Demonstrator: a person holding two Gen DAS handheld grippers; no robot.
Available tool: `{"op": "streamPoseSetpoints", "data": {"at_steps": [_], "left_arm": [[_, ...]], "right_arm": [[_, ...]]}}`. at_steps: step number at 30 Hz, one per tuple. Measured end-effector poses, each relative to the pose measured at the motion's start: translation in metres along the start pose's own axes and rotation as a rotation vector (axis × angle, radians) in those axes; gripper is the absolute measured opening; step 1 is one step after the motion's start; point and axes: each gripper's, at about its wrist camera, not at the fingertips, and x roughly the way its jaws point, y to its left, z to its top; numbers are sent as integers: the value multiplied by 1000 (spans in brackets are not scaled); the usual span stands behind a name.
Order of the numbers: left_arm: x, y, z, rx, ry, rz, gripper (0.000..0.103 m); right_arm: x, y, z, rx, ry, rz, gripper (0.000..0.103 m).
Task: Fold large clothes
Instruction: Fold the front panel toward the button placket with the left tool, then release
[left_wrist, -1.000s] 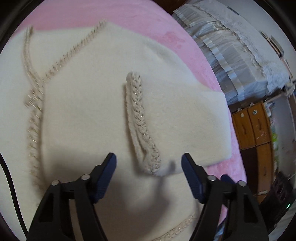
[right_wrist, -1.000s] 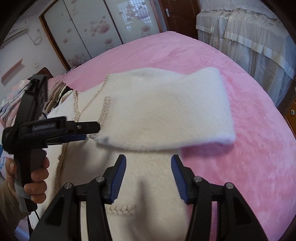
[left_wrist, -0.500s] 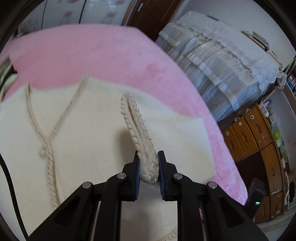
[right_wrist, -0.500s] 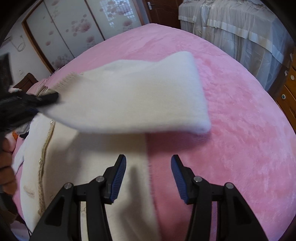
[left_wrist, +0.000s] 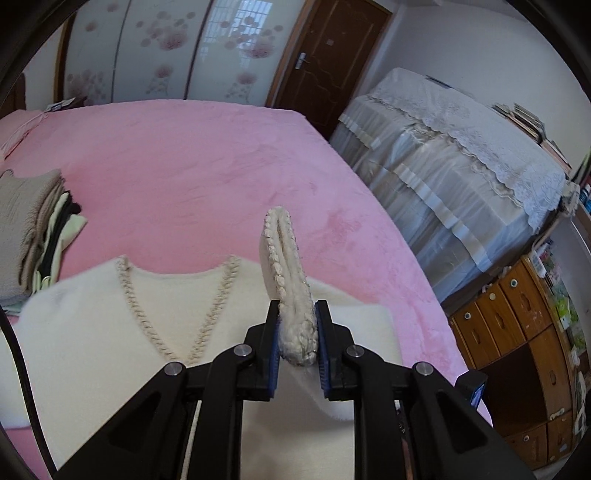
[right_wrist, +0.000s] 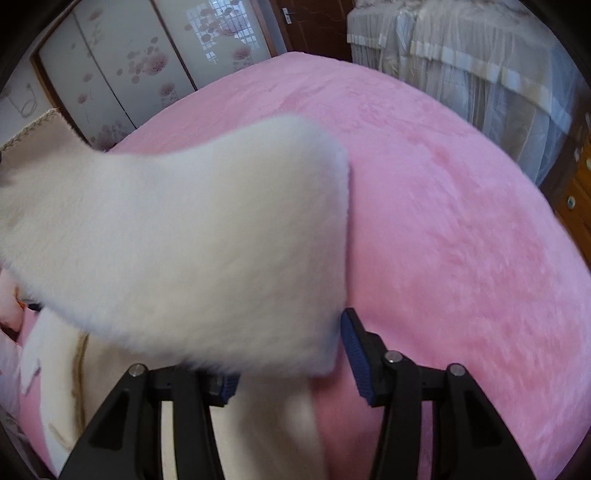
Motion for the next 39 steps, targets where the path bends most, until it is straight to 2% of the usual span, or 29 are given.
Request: {"op": "streamPoseSetpoints", "data": {"at_steps": [1, 2, 4, 12, 17, 23, 28, 33, 34, 37, 39], "left_arm": [[0, 8, 0, -12, 6, 6, 15], [0, 18, -2, -25, 14, 10, 15], [3, 34, -7, -39, 27, 28, 15], [39, 94, -54, -79, 109, 109, 15], [70, 124, -88, -115, 192, 125, 15], [97, 147, -112, -197, 286, 100, 15], [107, 154, -123, -225, 313, 108, 17], [111, 159, -127, -241, 322, 98, 31], [110, 160, -127, -247, 328, 93, 35], [109, 162, -126, -243, 341, 84, 38], [107, 163, -124, -235, 342, 81, 45]], "right_arm": [[-1, 6, 2, -28, -17, -35, 24], [-4, 12, 5, -55, -36, -61, 20], [-9, 19, 7, -88, -65, -84, 18], [-5, 44, -2, -259, -51, -164, 18], [-3, 50, -12, -312, -28, -198, 24], [-9, 47, -16, -307, -3, -176, 32], [-14, 46, -21, -304, 10, -170, 35], [-16, 45, -26, -282, 33, -137, 39], [-17, 43, -27, -276, 42, -121, 41], [-23, 40, -28, -252, 70, -65, 42], [-30, 39, -26, -244, 75, -32, 42]]}}
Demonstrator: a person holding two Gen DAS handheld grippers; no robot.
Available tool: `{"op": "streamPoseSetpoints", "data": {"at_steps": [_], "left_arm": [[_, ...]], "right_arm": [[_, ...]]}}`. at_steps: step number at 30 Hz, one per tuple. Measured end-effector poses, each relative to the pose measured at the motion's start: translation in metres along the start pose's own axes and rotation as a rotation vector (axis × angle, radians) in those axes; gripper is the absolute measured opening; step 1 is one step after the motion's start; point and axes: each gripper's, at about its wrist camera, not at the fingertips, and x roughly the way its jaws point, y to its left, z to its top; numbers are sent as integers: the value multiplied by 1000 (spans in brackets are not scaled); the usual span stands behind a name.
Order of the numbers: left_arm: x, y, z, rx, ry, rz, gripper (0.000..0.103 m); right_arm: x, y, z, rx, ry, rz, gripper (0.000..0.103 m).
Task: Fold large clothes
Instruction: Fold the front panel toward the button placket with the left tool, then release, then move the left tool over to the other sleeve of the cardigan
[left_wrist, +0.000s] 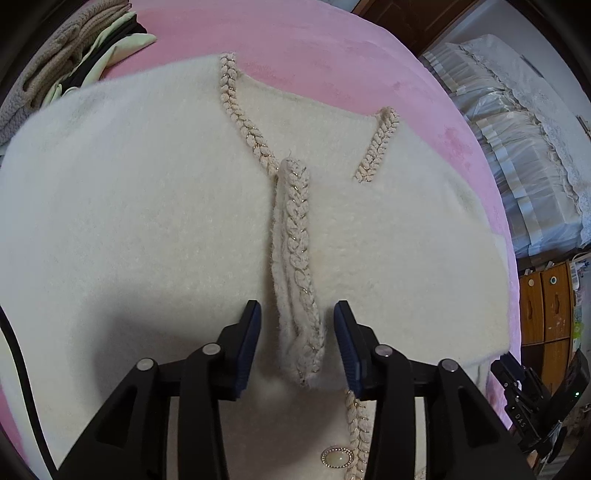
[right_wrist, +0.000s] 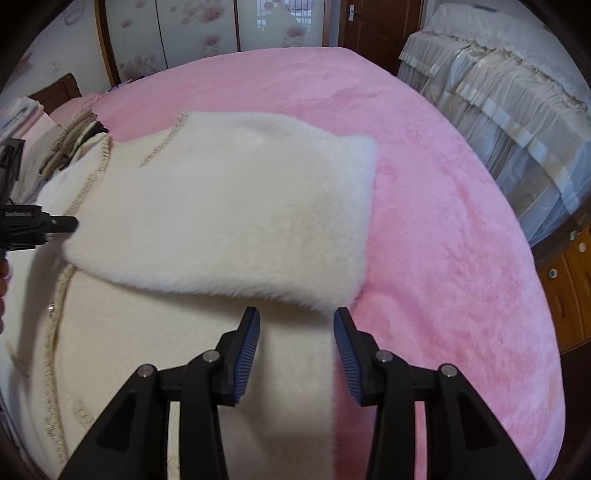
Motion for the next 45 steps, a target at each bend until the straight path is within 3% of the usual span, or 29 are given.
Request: {"op": "streamPoseSetpoints", "data": {"at_steps": [2, 4, 7, 12, 16, 18, 19, 20, 21, 26, 30, 31, 32, 35, 37, 39, 41, 45], "left_arm": [[-6, 2, 3, 2, -20, -2, 56], [-13, 6, 5, 5, -38, -18, 57], [-15, 10, 10, 8, -46, -17, 57], [-4, 6, 26, 20, -46, -1, 57], [10, -7, 38, 30, -22, -27, 57], [13, -15, 39, 52, -29, -2, 53], [14, -21, 40, 70, -38, 20, 45], [14, -23, 40, 85, -42, 35, 19], [16, -28, 41, 104, -36, 59, 10], [-2, -48, 37, 208, -128, 129, 10], [-28, -41, 36, 190, -217, 104, 9], [-33, -38, 35, 184, -231, 103, 9], [-36, -35, 35, 181, -244, 111, 9], [-26, -24, 32, 179, -235, 172, 10], [2, -15, 31, 152, -155, 194, 10], [12, -17, 28, 146, -166, 205, 11], [5, -22, 28, 162, -170, 238, 24], [-30, -29, 23, 188, -242, 285, 42]], "right_arm": [[-12, -2, 2, -2, -14, 28, 42], [-23, -4, 5, -1, -30, 66, 43], [-40, -12, 16, 22, -63, 111, 54], [-35, -29, 48, 74, -95, 62, 58], [-3, -52, 81, 148, -70, 41, 58], [17, -65, 94, 201, -52, 41, 58], [28, -72, 99, 230, -40, 45, 58], [41, -79, 104, 260, -20, 58, 58], [49, -83, 106, 281, -8, 69, 58], [91, -94, 110, 334, 44, 84, 58], [102, -94, 111, 357, 26, 122, 55], [101, -86, 114, 315, 17, 144, 27], [96, -78, 116, 275, 7, 125, 19], [87, -50, 120, 126, -57, 19, 17], [109, -42, 116, 88, 14, -65, 21], [111, -36, 115, 71, 14, -133, 27], [97, -30, 116, 79, -8, -196, 37], [50, -6, 107, 37, -112, -230, 41]]}}
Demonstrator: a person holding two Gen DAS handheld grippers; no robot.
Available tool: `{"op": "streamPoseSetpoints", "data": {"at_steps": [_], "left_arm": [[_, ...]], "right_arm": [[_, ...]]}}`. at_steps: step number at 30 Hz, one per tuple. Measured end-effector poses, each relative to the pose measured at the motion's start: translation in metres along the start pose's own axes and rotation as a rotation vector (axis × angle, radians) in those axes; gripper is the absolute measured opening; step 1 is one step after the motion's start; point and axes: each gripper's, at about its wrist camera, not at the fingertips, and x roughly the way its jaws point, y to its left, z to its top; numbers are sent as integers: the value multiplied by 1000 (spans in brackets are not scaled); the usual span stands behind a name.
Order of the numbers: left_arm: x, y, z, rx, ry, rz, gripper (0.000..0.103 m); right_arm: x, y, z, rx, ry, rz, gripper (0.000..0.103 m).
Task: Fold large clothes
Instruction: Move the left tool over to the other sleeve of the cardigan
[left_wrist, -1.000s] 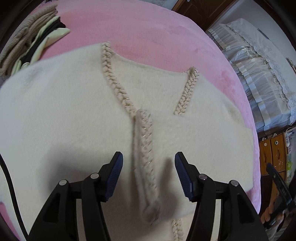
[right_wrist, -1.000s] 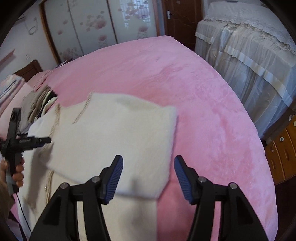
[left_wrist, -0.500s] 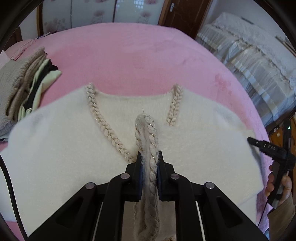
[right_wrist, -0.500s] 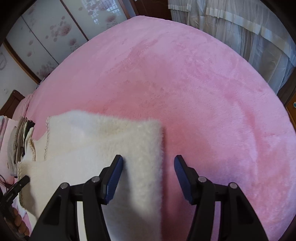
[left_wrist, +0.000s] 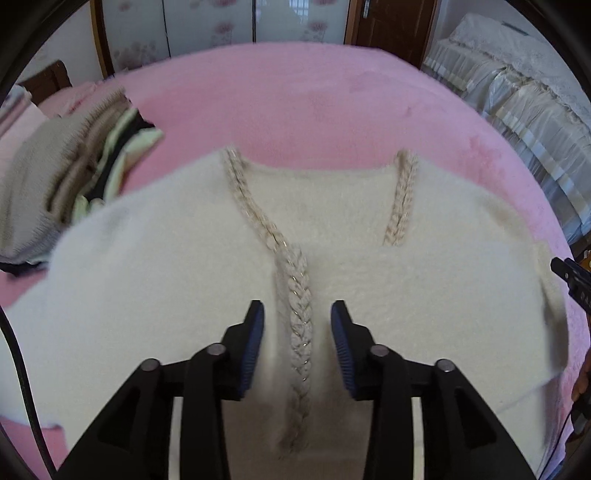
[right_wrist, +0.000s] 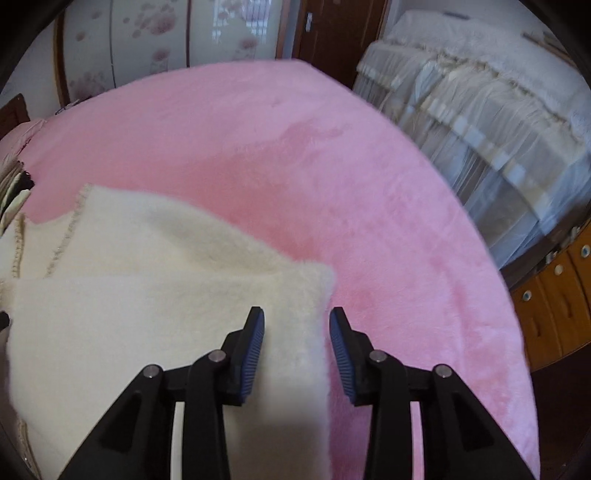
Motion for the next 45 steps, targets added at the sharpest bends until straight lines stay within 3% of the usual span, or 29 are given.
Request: {"op": "streamPoseSetpoints", "data": {"at_steps": [2, 5, 7, 9, 10, 13, 17, 19, 23, 27, 31, 34, 38, 45], "left_arm": [[-20, -3, -2, -11, -45, -11, 50], [-33, -16, -8, -29, -50, -93, 50], [-28, -25, -16, -42, -13, -108, 49], [-17, -36, -25, -44, 26, -102, 42], [-10, -39, -31, -35, 45, -87, 37], [4, -36, -47, -29, 91, -53, 36], [1, -23, -53, -31, 63, -78, 35], [1, -19, -56, -26, 57, -97, 34], [3, -17, -57, -15, 46, -101, 34], [1, -17, -57, -38, 53, -114, 34], [-4, -11, -53, -74, 70, -149, 36], [-19, -10, -52, -91, 69, -177, 49], [-53, -13, -52, -76, 14, -143, 74], [-116, -14, -61, -50, -25, -142, 81]], "right_arm": [[-28, 16, -7, -17, -51, 67, 60], [-50, 50, -14, -54, -74, 241, 60], [-53, 74, -24, -78, -47, 293, 60], [-47, 90, -35, -104, -15, 314, 60], [-44, 95, -43, -124, -5, 300, 60], [-28, 90, -57, -167, 15, 194, 59], [-20, 38, -75, -138, 8, 14, 57], [-15, 8, -80, -89, 14, -28, 57], [-7, -24, -87, 21, 56, 68, 57], [-10, -7, -87, -26, 42, -12, 57], [-13, -7, -83, -26, 48, -25, 59], [-20, -9, -80, 11, 85, 12, 59], [-45, -3, -77, 0, 82, 35, 59], [-100, 13, -72, 2, 66, 72, 59]]}}
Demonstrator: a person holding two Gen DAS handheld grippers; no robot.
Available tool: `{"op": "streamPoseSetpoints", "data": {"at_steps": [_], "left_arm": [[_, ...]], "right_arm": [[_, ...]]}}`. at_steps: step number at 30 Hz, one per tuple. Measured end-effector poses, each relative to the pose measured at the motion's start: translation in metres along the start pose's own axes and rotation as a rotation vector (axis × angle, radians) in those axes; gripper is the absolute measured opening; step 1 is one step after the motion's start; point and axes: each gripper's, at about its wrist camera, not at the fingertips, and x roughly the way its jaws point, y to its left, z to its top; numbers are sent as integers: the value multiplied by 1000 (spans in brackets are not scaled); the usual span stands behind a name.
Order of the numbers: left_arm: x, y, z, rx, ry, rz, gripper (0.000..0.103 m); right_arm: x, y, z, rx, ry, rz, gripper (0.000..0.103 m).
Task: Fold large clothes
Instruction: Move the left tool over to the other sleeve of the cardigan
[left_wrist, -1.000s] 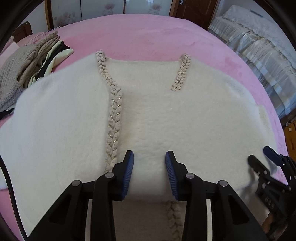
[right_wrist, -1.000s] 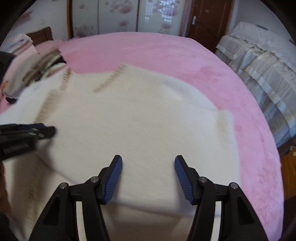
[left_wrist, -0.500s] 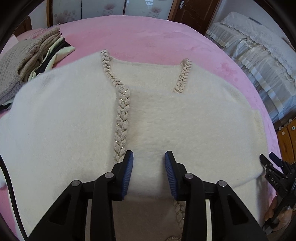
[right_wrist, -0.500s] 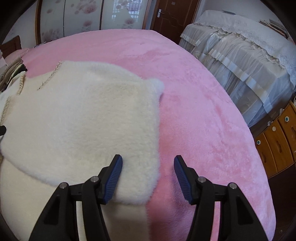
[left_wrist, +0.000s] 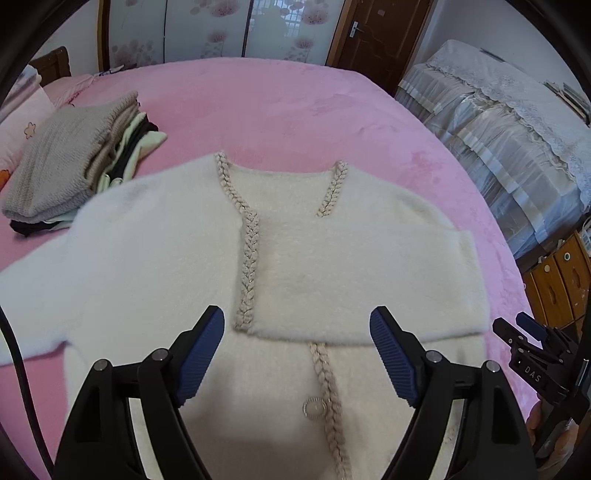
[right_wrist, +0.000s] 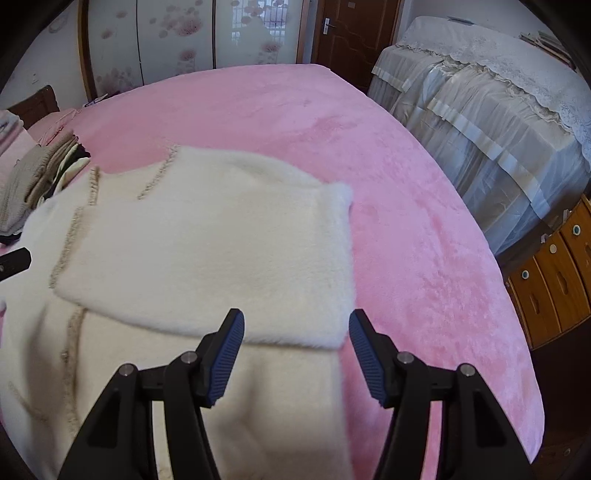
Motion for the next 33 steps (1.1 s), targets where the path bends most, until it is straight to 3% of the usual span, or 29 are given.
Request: {"op": "streamPoseSetpoints", "data": {"at_steps": [8, 14, 24, 29, 33], "left_arm": [[-74, 10, -29, 22, -50, 77, 83], [-130, 47, -62, 5, -65, 100, 83], [-200, 195, -101, -195, -93, 217, 83], [-221, 284, -116, -339, -100, 293, 83], [-223, 352, -126, -437, -91, 346, 83]], "right_arm": [[-60, 39, -11, 1, -24, 49, 60], [-102, 87, -25, -24, -42, 125, 60], [-164, 199, -39, -157, -169, 299, 60], [-163, 268, -46, -267, -152, 372, 60], [-153, 312, -48, -281, -144, 404, 60]]}}
